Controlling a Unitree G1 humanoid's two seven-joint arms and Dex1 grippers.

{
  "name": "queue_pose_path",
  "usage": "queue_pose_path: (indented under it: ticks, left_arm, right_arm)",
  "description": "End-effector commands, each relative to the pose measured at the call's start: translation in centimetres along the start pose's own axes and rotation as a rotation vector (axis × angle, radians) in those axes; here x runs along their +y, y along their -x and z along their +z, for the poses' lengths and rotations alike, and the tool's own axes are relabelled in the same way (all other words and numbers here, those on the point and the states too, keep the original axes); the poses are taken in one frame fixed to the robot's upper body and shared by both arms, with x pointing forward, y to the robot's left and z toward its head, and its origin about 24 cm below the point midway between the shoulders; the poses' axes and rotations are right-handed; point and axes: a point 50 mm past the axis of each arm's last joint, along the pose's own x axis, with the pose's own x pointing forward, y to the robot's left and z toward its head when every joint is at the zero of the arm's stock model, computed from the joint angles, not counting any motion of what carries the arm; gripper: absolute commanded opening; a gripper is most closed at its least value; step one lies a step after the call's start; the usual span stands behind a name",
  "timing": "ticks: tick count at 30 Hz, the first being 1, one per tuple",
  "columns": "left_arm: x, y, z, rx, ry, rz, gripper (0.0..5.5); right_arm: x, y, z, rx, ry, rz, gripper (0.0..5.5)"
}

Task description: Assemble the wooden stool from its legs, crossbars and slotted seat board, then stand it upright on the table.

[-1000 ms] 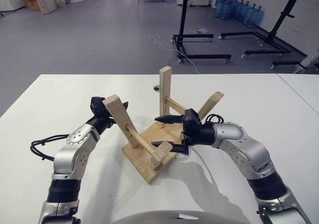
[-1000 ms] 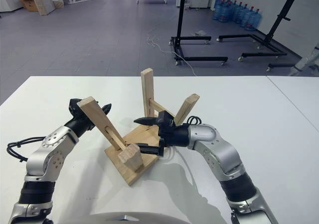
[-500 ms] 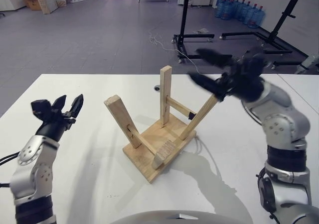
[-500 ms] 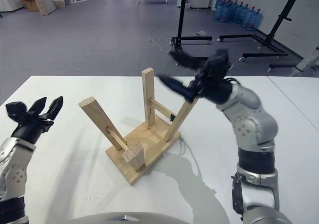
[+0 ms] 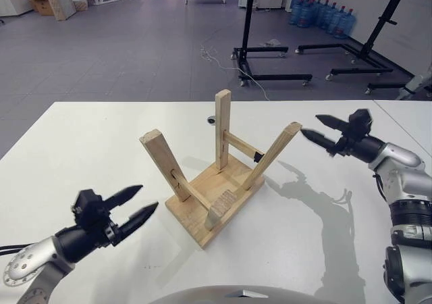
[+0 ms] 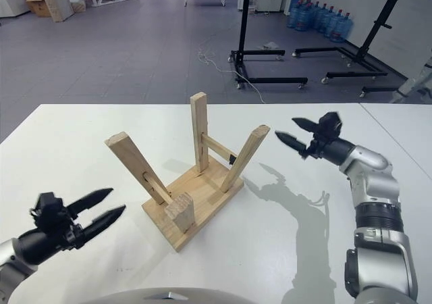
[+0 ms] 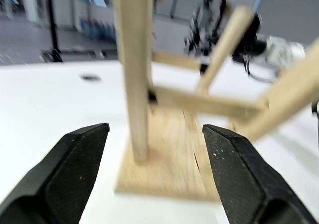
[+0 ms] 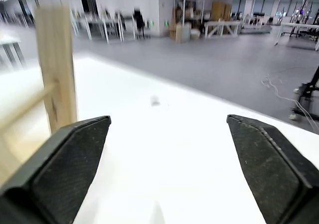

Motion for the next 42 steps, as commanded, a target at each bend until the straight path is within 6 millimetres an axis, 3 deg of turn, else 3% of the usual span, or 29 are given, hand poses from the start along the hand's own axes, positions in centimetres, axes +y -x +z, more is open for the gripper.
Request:
queue_pose_path:
  ticks: [1,5,9,15,21,24,27,35,42]
  left_arm:
    - [-0.6,-1.3,-0.2,-0.006,-0.024,-0.057,3.45]
    - [-1.5,-2.0,-0.5,0.004,-0.02,-0.111,3.45]
    - [-1.6,-2.7,-0.8,0.033,-0.015,-0.14,3.45]
    - [-1.0,-3.4,-0.7,0.012,0.007,-0.121,3.45]
    - [-0.7,-3.2,-1.1,0.078,-0.009,-0.129,3.45]
    - [-1.0,-2.1,-2.0,0.181,-0.067,-0.156,3.45]
    - [-0.8,-1.6,-2.3,0.224,-0.105,-0.138,3.45]
    - [-1.1,-2.7,-2.6,0.207,-0.178,-0.146,3.45]
    - [-1.9,-3.2,-2.6,0.228,-0.231,-0.196,3.45]
  right_arm:
    - [2.3,-1.0,-2.4,0.151,0.127,0.208,4.29]
    - [4.0,-2.7,-3.2,0.181,0.164,0.373,4.29]
    - [5.3,-4.5,-2.5,0.106,0.119,0.478,4.29]
    - [6.6,-6.1,-2.5,0.062,0.053,0.553,4.29]
    - [9.4,-6.0,-3.6,0.051,0.011,0.627,4.29]
    - [10.6,-5.5,-3.2,0.039,0.003,0.659,4.29]
    - [11.1,-5.1,-2.7,0.037,0.0,0.675,4.29]
    - [11.5,-4.5,-0.9,0.033,-0.029,0.727,4.29]
    - [12.6,-4.3,-0.8,0.042,-0.053,0.758,4.29]
